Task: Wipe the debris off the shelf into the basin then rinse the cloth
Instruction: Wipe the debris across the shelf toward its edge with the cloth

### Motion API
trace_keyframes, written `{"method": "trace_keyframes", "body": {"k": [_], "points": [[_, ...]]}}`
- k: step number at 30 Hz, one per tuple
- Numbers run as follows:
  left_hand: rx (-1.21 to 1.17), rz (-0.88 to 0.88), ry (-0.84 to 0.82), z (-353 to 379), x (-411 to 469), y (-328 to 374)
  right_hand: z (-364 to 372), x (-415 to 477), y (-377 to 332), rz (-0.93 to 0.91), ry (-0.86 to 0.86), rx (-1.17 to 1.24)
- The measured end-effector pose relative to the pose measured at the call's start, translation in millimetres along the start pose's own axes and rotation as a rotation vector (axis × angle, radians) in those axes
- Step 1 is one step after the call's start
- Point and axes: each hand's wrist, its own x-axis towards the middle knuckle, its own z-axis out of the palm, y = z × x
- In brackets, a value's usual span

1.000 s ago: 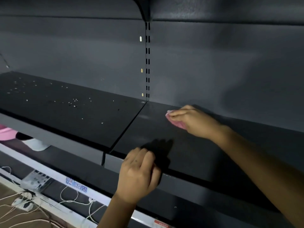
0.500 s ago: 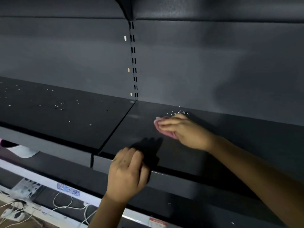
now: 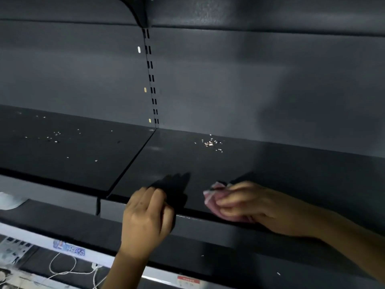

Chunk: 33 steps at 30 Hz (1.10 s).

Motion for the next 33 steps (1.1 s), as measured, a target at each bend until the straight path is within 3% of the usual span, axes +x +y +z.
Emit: {"method": "trace_keyframes", "body": {"k": [3, 7, 11, 13, 16, 19, 22, 27, 30, 33], "points": [[0.010, 0.014, -0.018, -2.0, 0.6, 0.4, 1.1, 27.3, 24.1, 0.107, 0.031, -0.123], [0.024, 0.018, -0.051, -6.5, 2.7, 1.2, -2.7, 57.8, 46.0, 0.347, 0.166, -0.096], [0.026, 0.006, -0.043, -4.9, 1.6, 1.6, -19.3, 37.3, 53.4, 0.426, 0.579, -0.076], [0.021, 0.002, -0.038, -5.1, 2.8, 1.2, -31.6, 8.5, 57.8, 0.510, 0.635, -0.179], [0.018, 0.007, -0.035, -5.6, 2.0, -0.6, -42.0, -37.7, 74.3, 0.854, 0.534, -0.340], [-0.012, 0.011, -0.031, -4.5, 1.4, -1.2, -44.8, -50.8, 87.1, 1.221, 0.240, -0.292], [-0.054, 0.049, -0.040, -2.9, 0.3, -5.9, -27.6, -14.3, 90.3, 1.106, 0.076, -0.310], [-0.158, 0.197, -0.141, -14.4, 4.3, -17.4, 10.1, 106.0, 65.1, 0.877, 0.164, -0.299], [-0.300, 0.314, -0.286, -25.4, 9.2, -33.7, 15.3, 146.1, 49.8, 0.929, 0.325, -0.116], [-0.333, 0.401, -0.381, -35.5, 16.0, -60.0, 13.7, 138.7, 30.8, 1.051, 0.699, -0.006]]}}
